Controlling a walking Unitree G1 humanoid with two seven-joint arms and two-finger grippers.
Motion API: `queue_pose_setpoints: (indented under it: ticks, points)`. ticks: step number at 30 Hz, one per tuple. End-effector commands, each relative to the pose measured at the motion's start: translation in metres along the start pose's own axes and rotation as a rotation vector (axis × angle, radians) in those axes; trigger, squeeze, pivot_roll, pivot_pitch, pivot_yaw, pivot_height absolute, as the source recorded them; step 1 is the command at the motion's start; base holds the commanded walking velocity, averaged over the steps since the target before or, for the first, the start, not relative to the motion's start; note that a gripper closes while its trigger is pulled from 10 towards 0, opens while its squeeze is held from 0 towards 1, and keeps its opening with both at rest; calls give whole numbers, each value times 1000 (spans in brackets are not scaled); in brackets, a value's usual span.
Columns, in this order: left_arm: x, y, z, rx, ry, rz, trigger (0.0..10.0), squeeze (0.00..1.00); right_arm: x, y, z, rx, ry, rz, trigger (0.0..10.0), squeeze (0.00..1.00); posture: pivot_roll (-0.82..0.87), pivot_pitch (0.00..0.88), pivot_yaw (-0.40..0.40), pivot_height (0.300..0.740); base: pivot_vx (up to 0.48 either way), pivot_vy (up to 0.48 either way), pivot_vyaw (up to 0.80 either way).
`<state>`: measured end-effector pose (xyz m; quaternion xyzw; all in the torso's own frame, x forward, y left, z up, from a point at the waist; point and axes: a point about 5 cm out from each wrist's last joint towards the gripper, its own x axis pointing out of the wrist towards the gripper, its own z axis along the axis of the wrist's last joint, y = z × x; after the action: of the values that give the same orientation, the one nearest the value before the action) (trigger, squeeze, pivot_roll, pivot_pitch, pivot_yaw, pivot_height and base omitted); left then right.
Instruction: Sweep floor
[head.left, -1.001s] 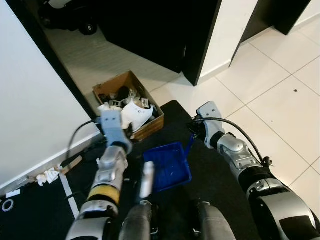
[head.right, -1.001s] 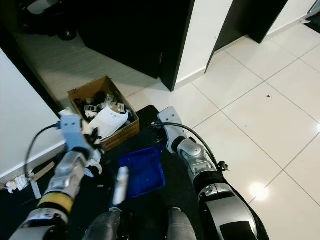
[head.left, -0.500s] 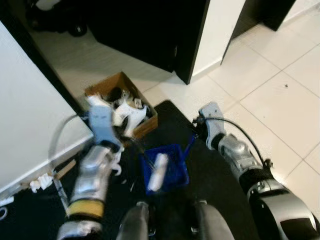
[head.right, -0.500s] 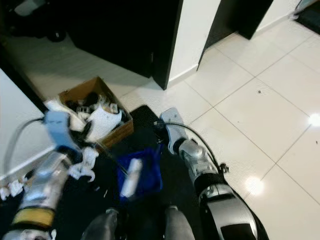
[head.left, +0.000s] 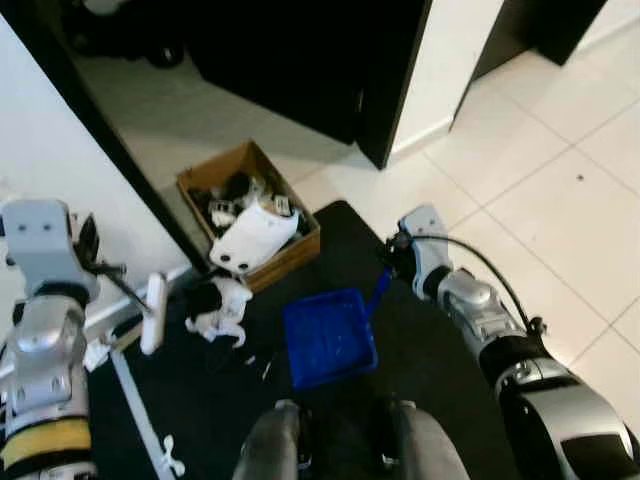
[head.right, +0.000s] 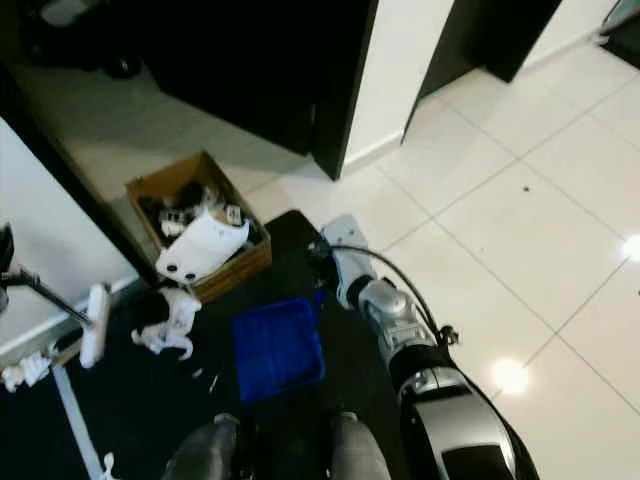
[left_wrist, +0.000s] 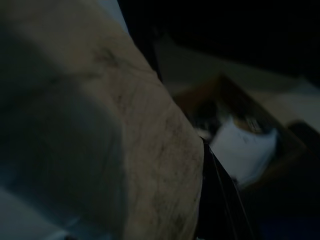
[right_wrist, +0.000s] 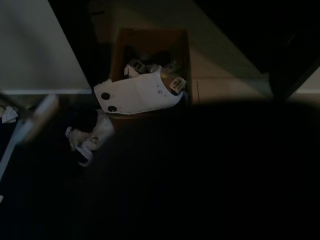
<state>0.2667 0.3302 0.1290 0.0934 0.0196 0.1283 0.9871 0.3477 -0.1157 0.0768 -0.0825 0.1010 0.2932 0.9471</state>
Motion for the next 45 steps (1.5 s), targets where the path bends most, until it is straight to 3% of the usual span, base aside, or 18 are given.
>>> queue_pose_setpoints:
  ticks: [1,15,19,21,24,26,30,41,45]
  points:
    - [4,2,-21,-12,64,61,10000,0,-3,9,-15,54,56,58,10000,0,98,282,-38,740,0,0,0]
    - [15,-28,-45,-168,151,45,10000,0,-9,5,-18,60,42,73,10000,0,62,321,-24,740,0,0,0]
    - [18,-46,-50,-242,171,1,10000,0,-9,5,-17,59,43,97,10000,0,58,326,-20,740,0,0,0]
    - [19,-73,-52,-323,185,-77,10000,0,-8,4,-14,45,54,120,10000,0,52,329,-17,740,0,0,0]
    - [20,-98,-48,-387,177,-150,10000,0,-7,3,-12,32,73,146,10000,0,52,328,-15,740,0,0,0]
    - [20,-103,-47,-401,172,-162,10000,0,-7,3,-11,29,78,153,10000,0,52,328,-15,740,0,0,0]
    - [20,-133,-35,-443,136,-256,10000,0,-3,3,-7,32,100,163,10000,0,57,323,-19,740,0,0,0]
    - [16,-173,-6,-560,58,-361,10000,0,7,10,1,-4,122,151,10000,0,69,320,-31,740,0,0,0]
    - [11,-178,6,-588,25,-401,10000,0,9,12,1,-4,127,146,10000,0,80,319,-34,740,0,0,0]
